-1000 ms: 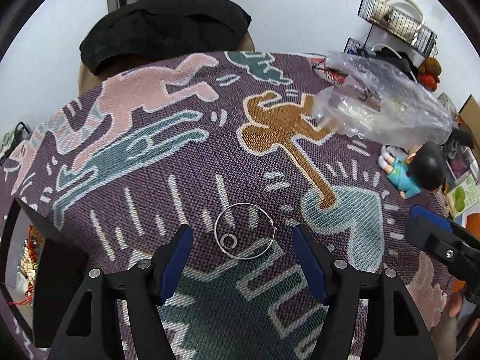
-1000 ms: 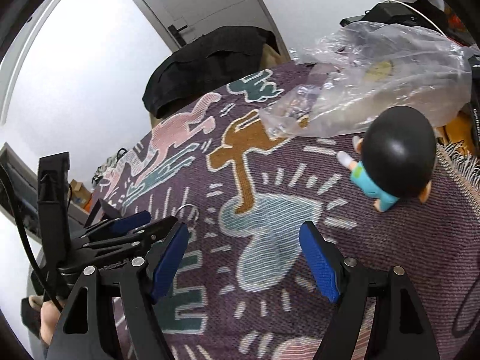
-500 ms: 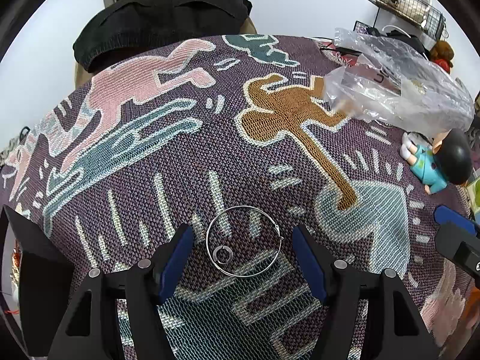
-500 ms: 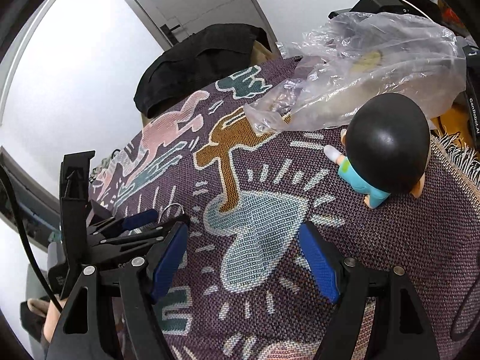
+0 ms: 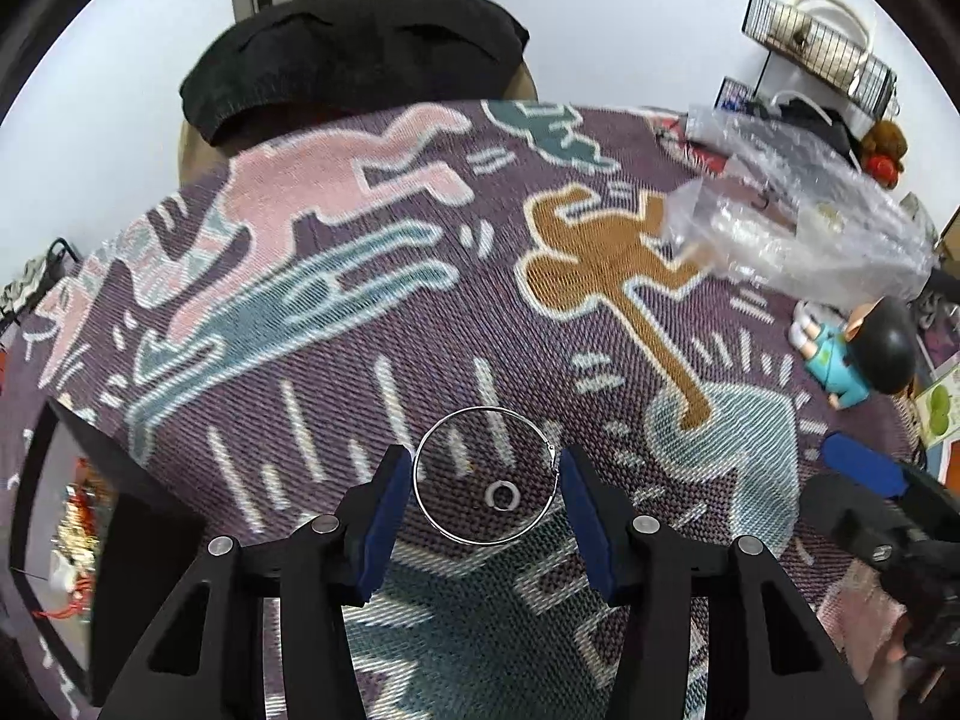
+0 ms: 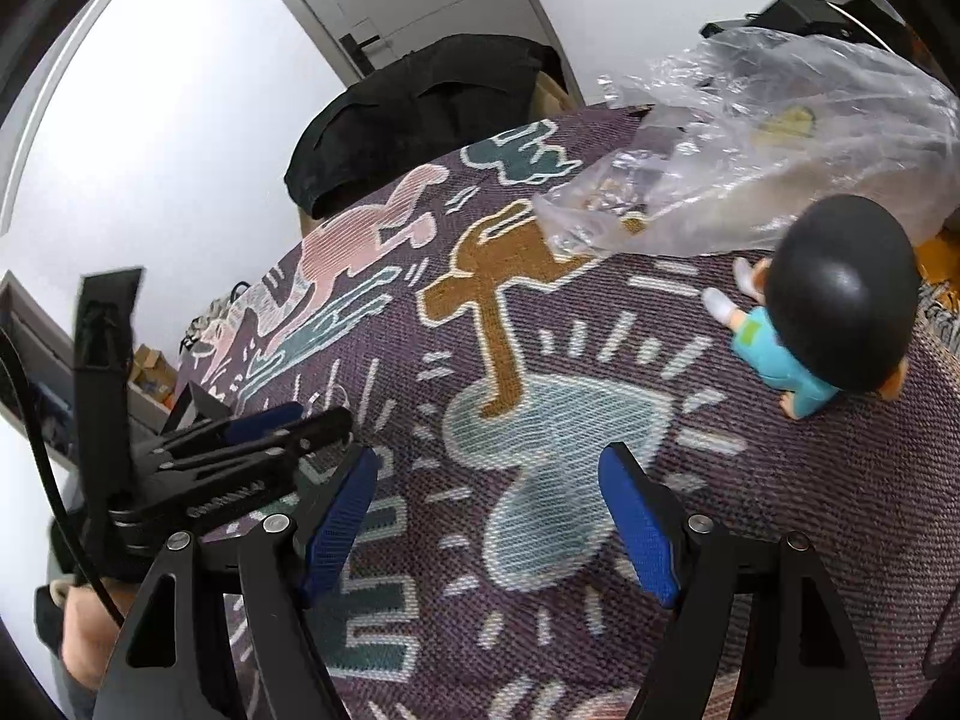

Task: Organize jewelry

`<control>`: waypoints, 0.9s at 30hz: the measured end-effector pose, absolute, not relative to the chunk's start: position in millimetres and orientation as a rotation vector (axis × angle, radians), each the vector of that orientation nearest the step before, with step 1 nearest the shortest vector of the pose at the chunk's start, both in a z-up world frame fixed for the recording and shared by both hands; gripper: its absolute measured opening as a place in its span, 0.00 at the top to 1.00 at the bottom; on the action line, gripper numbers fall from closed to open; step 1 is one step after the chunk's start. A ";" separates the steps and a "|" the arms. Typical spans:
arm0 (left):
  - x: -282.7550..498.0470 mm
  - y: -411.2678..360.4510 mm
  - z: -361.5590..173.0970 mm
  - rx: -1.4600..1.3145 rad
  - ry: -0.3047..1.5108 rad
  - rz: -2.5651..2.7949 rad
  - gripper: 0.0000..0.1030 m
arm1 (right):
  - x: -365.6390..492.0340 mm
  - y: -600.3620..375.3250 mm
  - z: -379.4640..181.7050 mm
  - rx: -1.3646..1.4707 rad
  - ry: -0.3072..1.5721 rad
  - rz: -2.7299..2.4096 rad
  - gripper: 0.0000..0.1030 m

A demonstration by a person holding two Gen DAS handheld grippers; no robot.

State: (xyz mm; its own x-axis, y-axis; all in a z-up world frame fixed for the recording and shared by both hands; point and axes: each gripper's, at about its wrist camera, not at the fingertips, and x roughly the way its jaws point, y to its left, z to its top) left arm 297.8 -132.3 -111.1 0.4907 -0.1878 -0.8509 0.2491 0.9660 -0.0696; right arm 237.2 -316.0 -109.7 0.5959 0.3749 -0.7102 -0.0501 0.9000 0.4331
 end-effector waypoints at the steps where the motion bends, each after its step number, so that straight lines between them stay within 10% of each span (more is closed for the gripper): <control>1: 296.9 -128.8 -106.1 0.062 1.016 -0.263 0.49 | 238.2 -311.9 -109.0 0.385 0.905 0.263 0.26; 27: 272.7 2.9 -50.2 -0.059 0.907 -0.102 0.49 | 285.2 -191.1 -120.8 0.083 1.038 0.379 0.75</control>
State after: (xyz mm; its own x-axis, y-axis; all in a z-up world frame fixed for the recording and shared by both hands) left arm 272.7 2.9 -50.2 0.6113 -0.1134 -0.7832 0.0633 0.9935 -0.0944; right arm 285.2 -191.1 -120.8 0.4498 0.3448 -0.8239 -0.2669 0.9322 0.2444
